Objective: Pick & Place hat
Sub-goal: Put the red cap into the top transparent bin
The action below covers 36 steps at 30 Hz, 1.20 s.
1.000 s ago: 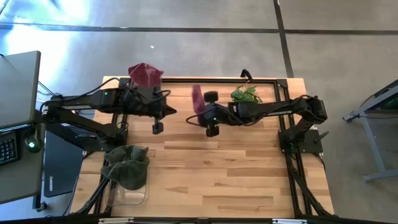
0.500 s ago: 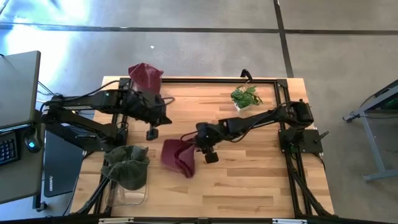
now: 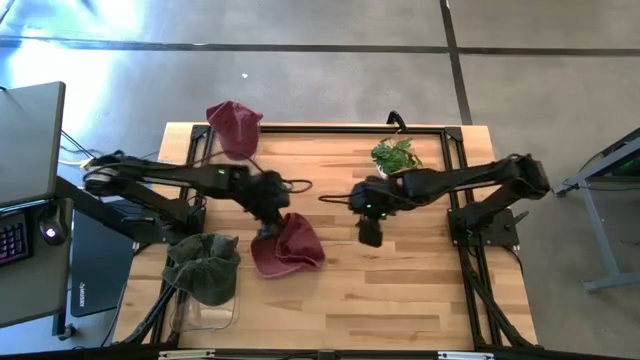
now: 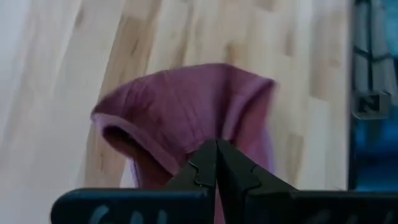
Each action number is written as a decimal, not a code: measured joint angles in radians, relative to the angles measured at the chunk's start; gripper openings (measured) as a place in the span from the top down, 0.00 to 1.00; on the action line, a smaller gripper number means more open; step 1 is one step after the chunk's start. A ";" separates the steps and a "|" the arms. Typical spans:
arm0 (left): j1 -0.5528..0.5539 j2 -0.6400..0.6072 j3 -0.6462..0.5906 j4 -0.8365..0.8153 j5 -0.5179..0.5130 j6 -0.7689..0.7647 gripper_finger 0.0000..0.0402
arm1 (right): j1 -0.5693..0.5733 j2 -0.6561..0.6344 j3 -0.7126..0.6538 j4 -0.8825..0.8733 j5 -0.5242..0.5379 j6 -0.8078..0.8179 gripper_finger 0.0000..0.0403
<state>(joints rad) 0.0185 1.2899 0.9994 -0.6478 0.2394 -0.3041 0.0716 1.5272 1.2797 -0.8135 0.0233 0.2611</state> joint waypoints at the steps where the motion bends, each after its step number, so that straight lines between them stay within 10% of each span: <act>1: 0.000 0.034 -0.010 0.011 -0.012 -0.039 1.00 | 0.005 -0.018 0.000 -0.036 0.038 0.000 0.50; 12: 0.001 0.233 -0.012 0.303 -0.041 -0.349 0.96 | 0.007 -0.196 0.000 -0.180 0.225 -0.022 0.58; 26: 0.028 0.321 -0.012 0.175 -0.285 -0.382 0.44 | 0.008 -0.265 0.000 -0.184 0.252 -0.035 0.62; 36: 0.028 0.418 0.006 0.054 -0.205 -0.463 0.54 | 0.008 -0.265 0.000 -0.183 0.237 0.004 0.63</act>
<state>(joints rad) 0.0464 1.7081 1.0054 -0.5941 0.0344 -0.7668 0.0795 1.2621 1.2797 -0.9966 0.2599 0.2651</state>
